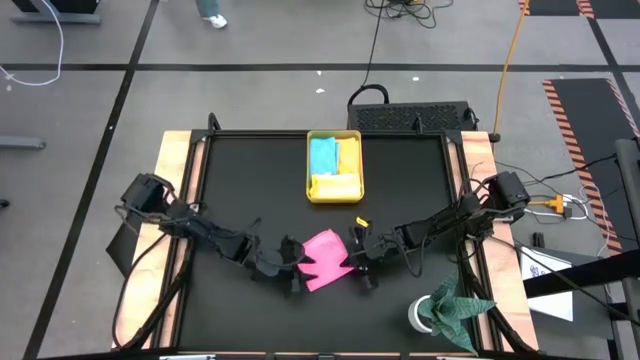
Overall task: Fold microfiber towels
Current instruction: Fold the pink towel
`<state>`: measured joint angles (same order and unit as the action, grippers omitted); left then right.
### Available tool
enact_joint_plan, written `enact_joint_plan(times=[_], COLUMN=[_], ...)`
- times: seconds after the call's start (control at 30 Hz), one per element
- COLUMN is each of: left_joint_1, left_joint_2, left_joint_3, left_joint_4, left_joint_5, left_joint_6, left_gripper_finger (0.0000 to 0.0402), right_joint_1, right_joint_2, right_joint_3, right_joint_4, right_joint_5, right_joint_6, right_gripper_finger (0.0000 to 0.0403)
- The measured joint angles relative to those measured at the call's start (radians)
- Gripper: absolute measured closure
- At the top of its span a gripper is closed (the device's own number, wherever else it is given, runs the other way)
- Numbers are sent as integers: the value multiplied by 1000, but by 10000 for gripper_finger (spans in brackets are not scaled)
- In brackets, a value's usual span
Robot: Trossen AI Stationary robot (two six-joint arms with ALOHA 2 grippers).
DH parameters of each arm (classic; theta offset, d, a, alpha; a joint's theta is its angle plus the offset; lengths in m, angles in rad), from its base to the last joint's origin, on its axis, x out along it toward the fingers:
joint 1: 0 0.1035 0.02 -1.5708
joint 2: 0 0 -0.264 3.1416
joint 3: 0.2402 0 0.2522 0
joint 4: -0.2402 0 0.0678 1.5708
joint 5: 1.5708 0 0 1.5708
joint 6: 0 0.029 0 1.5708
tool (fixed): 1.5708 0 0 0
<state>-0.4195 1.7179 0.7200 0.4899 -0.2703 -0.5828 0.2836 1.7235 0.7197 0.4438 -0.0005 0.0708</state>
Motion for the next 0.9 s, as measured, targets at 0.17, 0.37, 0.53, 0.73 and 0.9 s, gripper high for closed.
enact_joint_plan(times=[0.17,0.37,0.53,0.73,0.9], left_joint_1=[59,98,109,90,88], left_joint_2=[18,45,6,-44,-17], left_joint_3=[0,-2,-1,27,27], left_joint_4=[-195,-293,-278,-202,-155], left_joint_5=[-34,-92,-71,-71,-69], left_joint_6=[-38,-22,70,184,216], left_gripper_finger=[205,253,275,279,279], right_joint_1=[0,13,61,107,142], right_joint_2=[41,68,37,18,53], right_joint_3=[0,2,0,0,10], right_joint_4=[-2,-33,-51,66,156], right_joint_5=[-5,-17,-26,-30,-27], right_joint_6=[-41,-104,-169,-189,-240], right_gripper_finger=[403,403,403,395,341])
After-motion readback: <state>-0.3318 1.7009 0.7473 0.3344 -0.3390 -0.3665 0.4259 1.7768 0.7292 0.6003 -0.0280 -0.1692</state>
